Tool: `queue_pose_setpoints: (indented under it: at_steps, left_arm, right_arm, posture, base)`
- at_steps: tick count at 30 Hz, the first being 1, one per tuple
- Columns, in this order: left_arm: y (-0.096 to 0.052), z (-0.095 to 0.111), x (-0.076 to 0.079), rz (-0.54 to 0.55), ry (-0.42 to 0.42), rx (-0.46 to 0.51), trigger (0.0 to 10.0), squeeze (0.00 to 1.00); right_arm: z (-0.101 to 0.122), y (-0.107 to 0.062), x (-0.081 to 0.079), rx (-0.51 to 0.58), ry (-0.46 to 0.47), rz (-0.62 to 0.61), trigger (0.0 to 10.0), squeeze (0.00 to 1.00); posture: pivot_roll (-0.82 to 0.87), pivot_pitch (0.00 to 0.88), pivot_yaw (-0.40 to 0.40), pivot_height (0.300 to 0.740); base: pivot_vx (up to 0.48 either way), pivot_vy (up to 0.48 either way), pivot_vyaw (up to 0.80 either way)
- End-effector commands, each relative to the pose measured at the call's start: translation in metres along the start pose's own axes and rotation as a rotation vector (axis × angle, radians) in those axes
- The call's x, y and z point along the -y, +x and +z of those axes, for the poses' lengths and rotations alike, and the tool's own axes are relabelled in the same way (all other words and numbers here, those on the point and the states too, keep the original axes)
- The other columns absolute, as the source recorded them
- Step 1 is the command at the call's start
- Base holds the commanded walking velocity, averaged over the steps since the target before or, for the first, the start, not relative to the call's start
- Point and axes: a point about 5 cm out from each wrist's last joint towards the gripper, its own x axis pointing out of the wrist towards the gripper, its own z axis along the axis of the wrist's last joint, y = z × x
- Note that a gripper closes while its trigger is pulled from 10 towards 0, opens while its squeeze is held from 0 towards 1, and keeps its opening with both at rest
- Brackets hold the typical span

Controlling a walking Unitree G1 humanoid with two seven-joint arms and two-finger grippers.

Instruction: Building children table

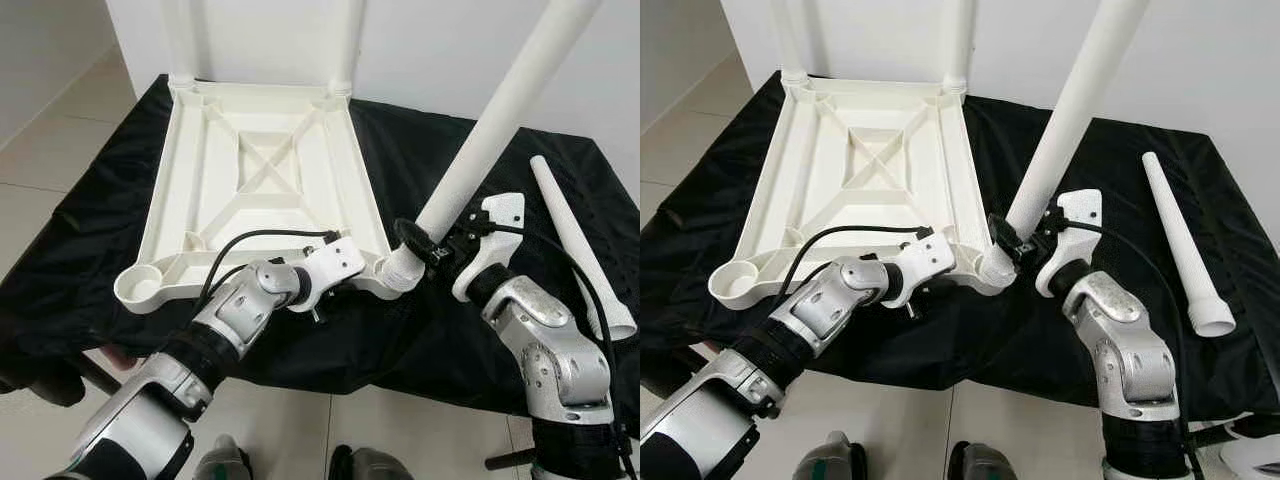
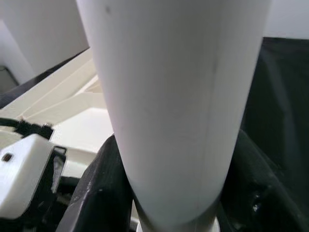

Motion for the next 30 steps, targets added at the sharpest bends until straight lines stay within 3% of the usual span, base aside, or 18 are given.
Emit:
queue_pose_setpoints:
  at_steps: [1, 15, 30]
  left_arm:
    - [-0.006, -0.001, -0.015, 0.069, 0.035, -0.031, 10.0, 0.0]
    - [-0.006, 0.003, -0.016, 0.079, 0.041, -0.024, 10.0, 0.0]
    - [-0.007, 0.007, -0.018, 0.093, 0.05, -0.017, 10.0, 0.0]
  right_arm:
    - [-0.001, -0.001, -0.002, -0.007, 0.01, 0.02, 10.0, 0.0]
    - [-0.014, 0.012, 0.004, 0.005, 0.063, -0.03, 10.0, 0.0]
    - [-0.019, 0.024, 0.011, -0.023, 0.028, -0.042, 10.0, 0.0]
  posture:
    - [-0.01, 0.033, -0.043, 0.74]
    - [0.0, 0.045, -0.049, 0.74]
    - [0.01, 0.046, -0.054, 0.74]
  base:
    - [0.0, 0.0, 0.0]
    - [0.0, 0.0, 0.0]
    - [0.0, 0.0, 0.0]
